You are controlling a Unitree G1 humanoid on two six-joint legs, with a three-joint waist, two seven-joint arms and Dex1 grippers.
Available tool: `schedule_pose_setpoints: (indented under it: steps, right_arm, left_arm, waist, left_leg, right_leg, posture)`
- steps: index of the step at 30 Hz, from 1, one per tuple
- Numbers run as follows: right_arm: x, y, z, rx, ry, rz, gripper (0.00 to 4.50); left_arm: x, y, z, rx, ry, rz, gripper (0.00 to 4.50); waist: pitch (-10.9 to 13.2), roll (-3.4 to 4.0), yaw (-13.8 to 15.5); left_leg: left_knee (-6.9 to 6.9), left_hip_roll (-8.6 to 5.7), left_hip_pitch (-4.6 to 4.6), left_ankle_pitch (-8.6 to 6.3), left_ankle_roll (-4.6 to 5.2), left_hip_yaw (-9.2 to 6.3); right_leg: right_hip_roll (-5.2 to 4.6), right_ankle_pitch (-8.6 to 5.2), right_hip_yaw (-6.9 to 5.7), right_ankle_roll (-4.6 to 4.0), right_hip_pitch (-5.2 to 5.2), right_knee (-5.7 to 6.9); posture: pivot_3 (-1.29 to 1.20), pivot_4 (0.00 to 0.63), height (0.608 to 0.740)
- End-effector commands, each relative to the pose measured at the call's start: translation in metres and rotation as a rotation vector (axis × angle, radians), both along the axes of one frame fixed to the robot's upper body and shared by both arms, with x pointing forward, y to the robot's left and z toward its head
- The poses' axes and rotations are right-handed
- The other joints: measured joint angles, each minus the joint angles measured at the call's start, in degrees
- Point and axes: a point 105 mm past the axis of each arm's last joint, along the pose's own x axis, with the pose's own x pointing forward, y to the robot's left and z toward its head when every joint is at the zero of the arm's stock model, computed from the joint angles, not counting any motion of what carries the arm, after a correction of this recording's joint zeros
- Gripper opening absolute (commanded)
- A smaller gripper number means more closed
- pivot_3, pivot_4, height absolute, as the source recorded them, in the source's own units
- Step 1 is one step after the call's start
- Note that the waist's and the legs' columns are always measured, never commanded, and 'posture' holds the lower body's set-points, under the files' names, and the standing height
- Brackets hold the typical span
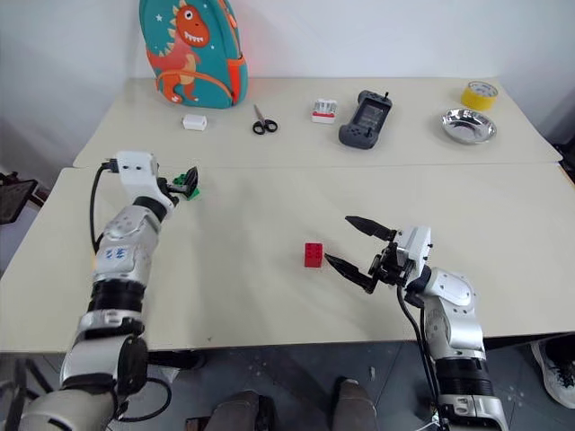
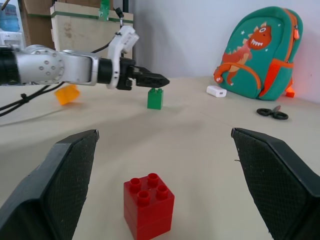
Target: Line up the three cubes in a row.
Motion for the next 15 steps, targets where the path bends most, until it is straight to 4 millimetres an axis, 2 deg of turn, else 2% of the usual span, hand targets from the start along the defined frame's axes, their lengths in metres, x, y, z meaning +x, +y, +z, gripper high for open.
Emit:
schedule_pose_setpoints:
  steps: [1, 7, 13, 15]
  right_arm:
    - [-0.005, 0.001, 0.007, 0.007, -0.019, 0.009, 4.46]
    - [-0.005, 0.001, 0.005, 0.006, -0.006, -0.005, 4.46]
    - [-0.003, 0.004, 0.005, 0.007, -0.004, -0.001, 4.46]
    - [-0.002, 0.005, 0.005, 0.007, -0.004, 0.001, 4.5]
  left_arm:
    - [0.007, 0.0, 0.006, 0.021, -0.021, 0.015, 4.5]
    - [0.014, -0.006, -0.005, 0.002, 0.05, -0.024, 4.5]
    - [0.013, -0.011, -0.014, -0.006, 0.076, -0.053, 4.5]
    - [0.012, -0.01, -0.015, -0.003, 0.074, -0.052, 4.12]
  waist:
    - [0.0, -0.02, 0.0]
    - [0.0, -0.04, 0.0]
    - [0.0, -0.05, 0.0]
    - [0.0, -0.05, 0.0]
  left_leg:
    - [0.01, 0.0, 0.0, 0.0, 0.0, 0.0]
    - [0.01, 0.0, 0.0, 0.0, 0.0, 0.01]
    - [0.03, 0.0, -0.01, 0.0, 0.0, 0.01]
    - [0.03, 0.0, 0.0, 0.0, 0.0, 0.01]
  right_leg:
    - [0.0, 0.0, 0.0, 0.0, 0.0, 0.0]
    - [0.0, 0.0, 0.01, 0.0, 0.0, 0.0]
    - [0.0, 0.0, 0.01, 0.0, 0.0, 0.01]
    - [0.0, 0.0, 0.01, 0.0, 0.0, 0.01]
  posture:
    - [0.0, 0.15, 0.74]
    - [0.0, 0.15, 0.74]
    - [0.0, 0.15, 0.74]
    - [0.0, 0.15, 0.74]
